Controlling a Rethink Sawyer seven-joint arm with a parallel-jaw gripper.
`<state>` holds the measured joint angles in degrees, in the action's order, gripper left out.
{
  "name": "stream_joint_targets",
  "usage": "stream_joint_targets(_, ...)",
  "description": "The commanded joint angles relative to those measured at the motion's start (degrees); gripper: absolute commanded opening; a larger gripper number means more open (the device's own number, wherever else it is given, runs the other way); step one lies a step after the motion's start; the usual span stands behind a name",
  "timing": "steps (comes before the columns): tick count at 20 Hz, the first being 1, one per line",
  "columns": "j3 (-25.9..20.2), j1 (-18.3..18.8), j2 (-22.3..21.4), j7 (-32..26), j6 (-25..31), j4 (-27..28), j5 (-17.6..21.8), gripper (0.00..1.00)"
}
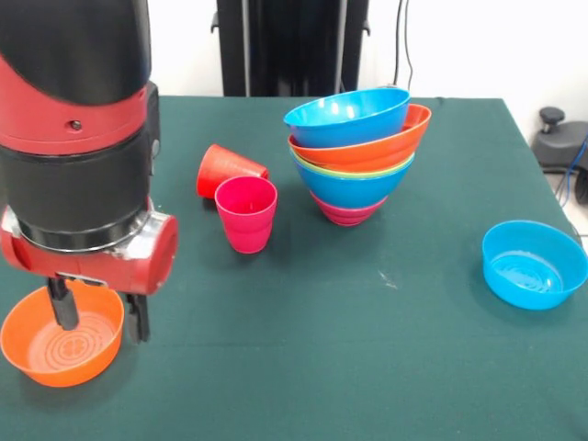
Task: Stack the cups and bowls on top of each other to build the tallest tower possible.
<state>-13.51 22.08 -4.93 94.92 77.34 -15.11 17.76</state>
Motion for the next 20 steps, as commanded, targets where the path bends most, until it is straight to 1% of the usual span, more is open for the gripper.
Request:
stream_joint_targets(1,3.5,0.0,-3.6,-10.3,6.1,-11.0,2.5,1.0)
stream_joint_targets(4,4.4,0.1,-4.8,-10.0,2.3,-16.0,0.9,1.0)
stream_joint_targets(9,4.8,0.9,-6.2,-10.3,-3.7,-23.1,0.1,1.0)
stream_joint_targets(14,3.4,2.3,-7.9,-9.7,-13.2,-31.5,-1.3,1.0)
stream_joint_targets(17,2.3,2.9,-8.8,-9.5,-17.4,-34.4,-1.5,1.0)
stream_joint_targets(20,2.0,3.3,-8.8,-9.4,-22.7,-36.3,-0.2,1.0)
